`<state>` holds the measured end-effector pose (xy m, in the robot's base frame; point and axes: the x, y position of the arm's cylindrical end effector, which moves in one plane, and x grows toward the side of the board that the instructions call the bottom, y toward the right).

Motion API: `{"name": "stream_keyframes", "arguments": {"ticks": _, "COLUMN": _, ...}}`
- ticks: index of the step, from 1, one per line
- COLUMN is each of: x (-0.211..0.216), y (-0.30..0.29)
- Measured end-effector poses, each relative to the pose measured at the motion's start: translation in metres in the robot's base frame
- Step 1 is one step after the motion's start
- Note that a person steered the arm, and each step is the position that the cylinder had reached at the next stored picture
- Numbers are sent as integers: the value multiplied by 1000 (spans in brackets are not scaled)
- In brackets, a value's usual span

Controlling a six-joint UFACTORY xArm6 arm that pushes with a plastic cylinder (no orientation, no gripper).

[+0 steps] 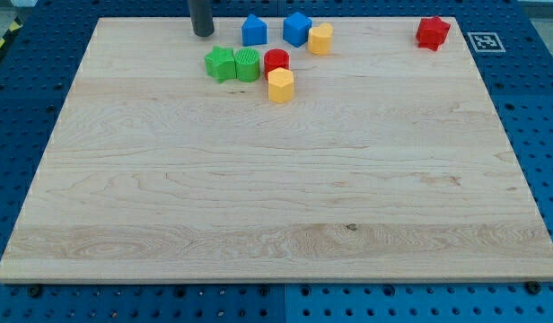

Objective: Move the blue triangle towards the center of the board

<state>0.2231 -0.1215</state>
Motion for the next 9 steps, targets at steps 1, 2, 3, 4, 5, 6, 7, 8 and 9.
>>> {"name": "stream_keyframes", "arguments": {"ticks": 1, "x": -11, "y": 2}}
{"name": "stream_keyframes", "arguments": {"ticks": 2, "x": -29, "y": 33}}
{"name": "stream_keyframes", "arguments": {"ticks": 3, "x": -28, "y": 73}}
{"name": "stream_keyframes", "arguments": {"ticks": 4, "x": -14, "y": 80}}
{"name": "stream_keyframes", "arguments": {"ticks": 5, "x": -6, "y": 58}}
{"name": "stream_keyframes", "arguments": {"ticks": 6, "x": 0, "y": 72}}
{"name": "stream_keyframes", "arguments": {"ticks": 7, "x": 16, "y": 99}}
{"name": "stream_keyframes", "arguments": {"ticks": 8, "x": 18, "y": 108}}
{"name": "stream_keyframes", "arguments": {"ticks": 9, "x": 32, "y": 137}}
